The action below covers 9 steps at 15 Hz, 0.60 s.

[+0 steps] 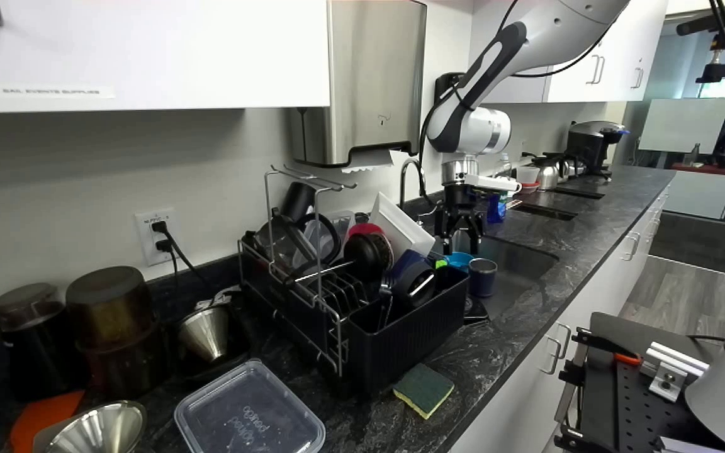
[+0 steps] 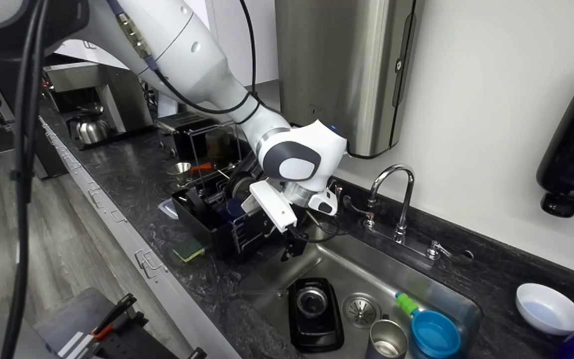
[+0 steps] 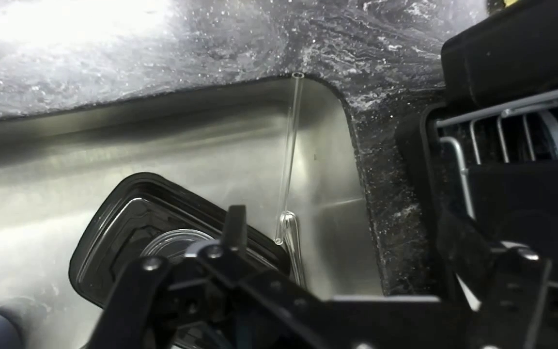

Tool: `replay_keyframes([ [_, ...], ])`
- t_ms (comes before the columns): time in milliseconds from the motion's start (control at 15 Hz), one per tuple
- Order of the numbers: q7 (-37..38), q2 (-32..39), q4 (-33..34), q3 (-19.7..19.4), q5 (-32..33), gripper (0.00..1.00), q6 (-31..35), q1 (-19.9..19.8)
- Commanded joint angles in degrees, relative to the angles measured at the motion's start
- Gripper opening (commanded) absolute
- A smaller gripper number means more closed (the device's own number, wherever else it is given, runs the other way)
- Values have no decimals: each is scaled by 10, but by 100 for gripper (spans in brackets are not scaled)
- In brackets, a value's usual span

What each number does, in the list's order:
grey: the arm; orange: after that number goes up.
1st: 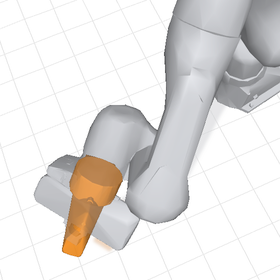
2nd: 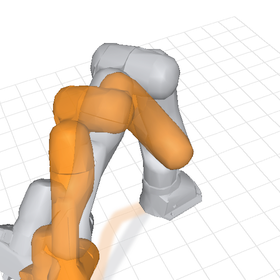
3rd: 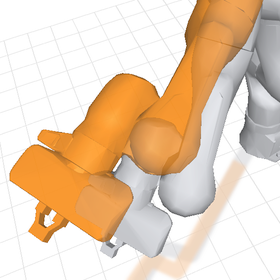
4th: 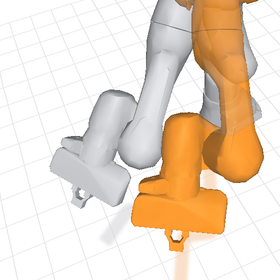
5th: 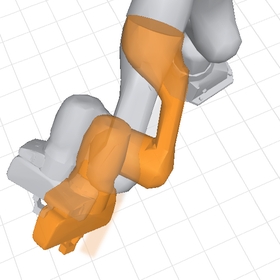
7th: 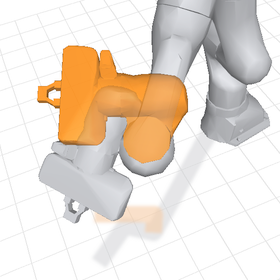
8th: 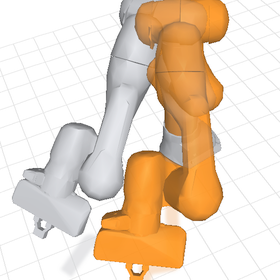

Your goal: Take the straw out of the sink and put it in the cutlery compartment, pick the lid on the tray, place it on the cup in the sink, lift the cup, drop it in the sink then move the pan in the sink to the left

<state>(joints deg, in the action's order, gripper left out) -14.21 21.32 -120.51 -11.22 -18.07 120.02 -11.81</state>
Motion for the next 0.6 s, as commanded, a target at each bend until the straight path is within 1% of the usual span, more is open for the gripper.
replay_keyframes([
  [0, 5, -1, 1, 15, 7, 100, 0, -15],
  [133, 5, -1, 1, 15, 7, 100, 0, -15],
  [267, 1, 20, 24, 15, 13, 100, -17, -18],
  [533, -3, 54, 57, 18, 25, 100, -26, -24],
])
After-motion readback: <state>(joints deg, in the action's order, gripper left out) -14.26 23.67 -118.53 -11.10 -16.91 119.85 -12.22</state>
